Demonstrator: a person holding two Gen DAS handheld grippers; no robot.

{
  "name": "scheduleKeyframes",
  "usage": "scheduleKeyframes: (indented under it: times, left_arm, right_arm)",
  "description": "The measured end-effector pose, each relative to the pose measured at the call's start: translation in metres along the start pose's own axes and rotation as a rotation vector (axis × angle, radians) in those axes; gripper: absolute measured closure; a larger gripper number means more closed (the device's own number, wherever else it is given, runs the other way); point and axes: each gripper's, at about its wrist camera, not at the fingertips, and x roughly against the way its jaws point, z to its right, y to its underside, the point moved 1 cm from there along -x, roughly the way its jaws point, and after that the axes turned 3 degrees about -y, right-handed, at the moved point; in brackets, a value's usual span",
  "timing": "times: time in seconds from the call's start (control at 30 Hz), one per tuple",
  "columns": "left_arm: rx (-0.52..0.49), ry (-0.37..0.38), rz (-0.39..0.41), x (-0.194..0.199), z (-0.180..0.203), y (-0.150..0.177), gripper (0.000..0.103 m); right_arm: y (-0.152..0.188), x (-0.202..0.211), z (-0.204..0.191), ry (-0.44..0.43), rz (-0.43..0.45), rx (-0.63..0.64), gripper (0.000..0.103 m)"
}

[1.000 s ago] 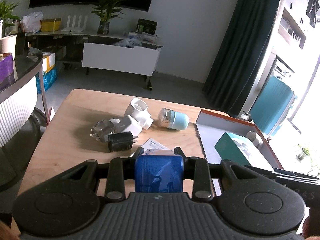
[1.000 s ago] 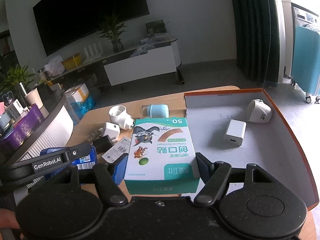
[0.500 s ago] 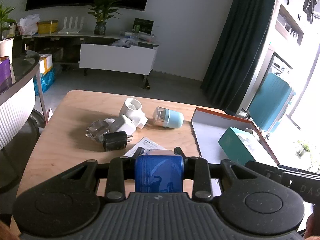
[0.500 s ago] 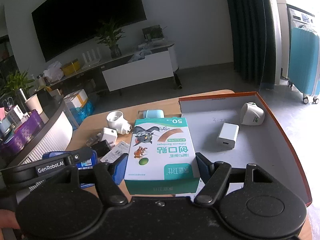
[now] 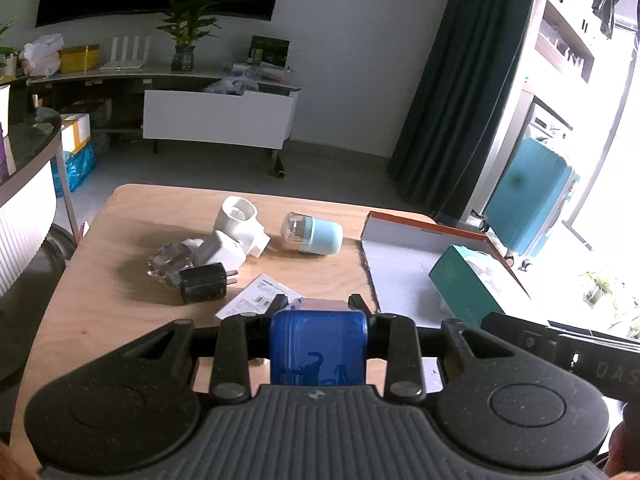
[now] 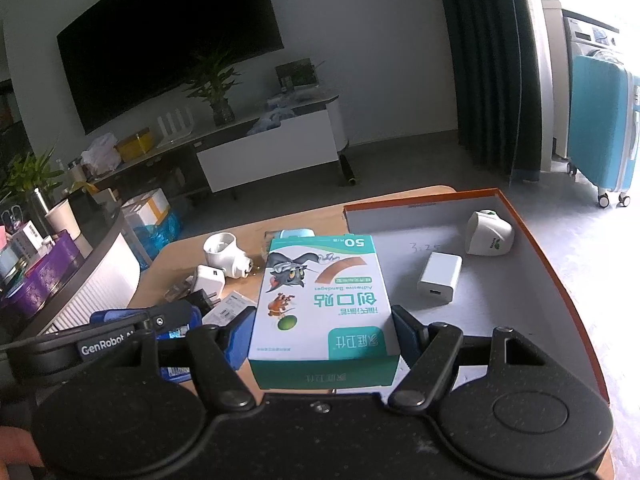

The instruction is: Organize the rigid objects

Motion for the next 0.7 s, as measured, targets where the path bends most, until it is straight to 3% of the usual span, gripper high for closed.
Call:
scheduleKeyframes:
  times: [0.7]
  left_arm:
    - [-0.052,0.046,-0.012,-0.010,0.034,-0.003,0.070]
  right_arm:
    - [-0.006,0.010,0.025,0.043,0.036,-0.044,0.019]
